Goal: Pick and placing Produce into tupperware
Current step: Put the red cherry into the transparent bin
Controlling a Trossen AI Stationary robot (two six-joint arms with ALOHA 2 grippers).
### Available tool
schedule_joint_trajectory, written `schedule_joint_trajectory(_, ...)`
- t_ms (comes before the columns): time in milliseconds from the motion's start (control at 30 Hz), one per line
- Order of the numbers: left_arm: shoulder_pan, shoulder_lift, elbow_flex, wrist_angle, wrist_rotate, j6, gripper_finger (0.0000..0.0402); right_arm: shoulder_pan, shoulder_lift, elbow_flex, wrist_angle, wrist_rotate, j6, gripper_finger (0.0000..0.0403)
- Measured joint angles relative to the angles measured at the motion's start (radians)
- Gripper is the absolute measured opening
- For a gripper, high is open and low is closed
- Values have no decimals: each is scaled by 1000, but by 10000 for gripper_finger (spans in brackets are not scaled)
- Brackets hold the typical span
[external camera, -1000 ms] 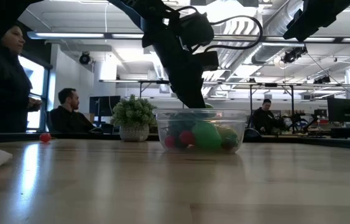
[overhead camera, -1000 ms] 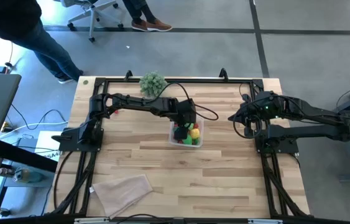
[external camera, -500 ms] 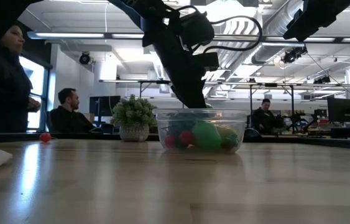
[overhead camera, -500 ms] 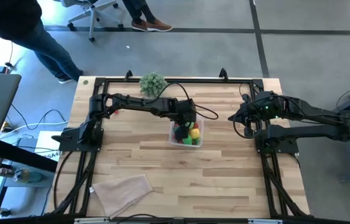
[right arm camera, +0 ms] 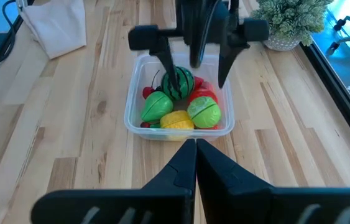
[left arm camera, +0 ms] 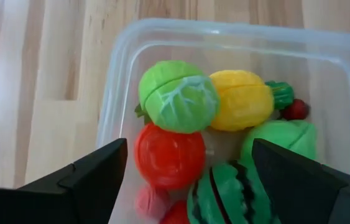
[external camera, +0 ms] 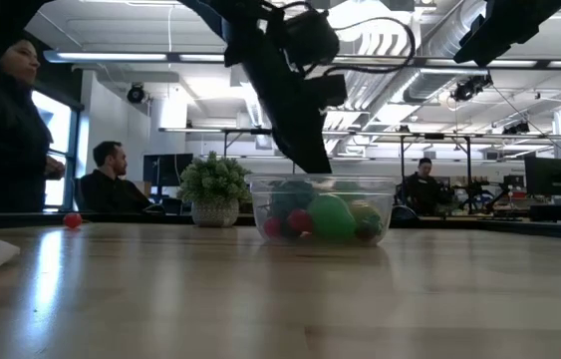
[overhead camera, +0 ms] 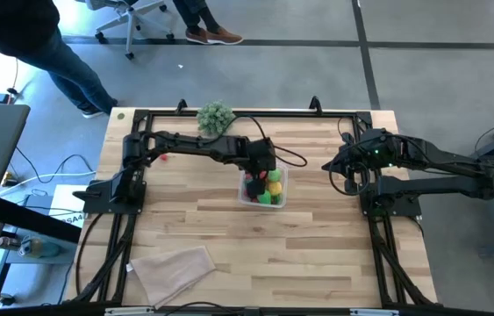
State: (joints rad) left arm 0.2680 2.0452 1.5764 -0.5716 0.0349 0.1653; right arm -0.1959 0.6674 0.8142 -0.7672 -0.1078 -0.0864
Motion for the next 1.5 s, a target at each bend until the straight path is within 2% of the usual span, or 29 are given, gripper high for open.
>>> schedule_joint_trajectory(133,0,-21,70,-144,-1,-28,326,0,0,0,0,0,0,2)
schedule_joint_trajectory(367,0,-26,338,-644,-9,-267,315,0,0,0,0,0,0,2)
schedule_joint_trajectory(467,0,-26,401,-799,-84,-356,309,0,0,0,0,0,0,2)
schedule_joint_trajectory(633,8,-26,401,-1013,-304,-456,296,0,0,0,0,0,0,2)
schedule_joint_trajectory(667,10,-31,383,-997,-339,-472,293,0,0,0,0,0,0,2)
schedule_joint_trajectory(800,50,-95,276,-997,-372,-513,281,0,0,0,0,0,0,2)
schedule_joint_trajectory(900,104,-168,145,-978,-383,-553,271,0,0,0,0,0,0,2)
schedule_joint_trajectory(967,147,-230,38,-904,-380,-563,265,0,0,0,-1,0,0,2)
schedule_joint_trajectory(1200,329,-511,-403,-604,-199,-559,249,0,0,0,0,0,0,2)
schedule_joint_trajectory(1367,466,-659,-625,-559,-192,-656,242,0,0,0,0,0,0,2)
schedule_joint_trajectory(1500,535,-719,-733,-545,-192,-720,241,0,0,0,0,0,0,2)
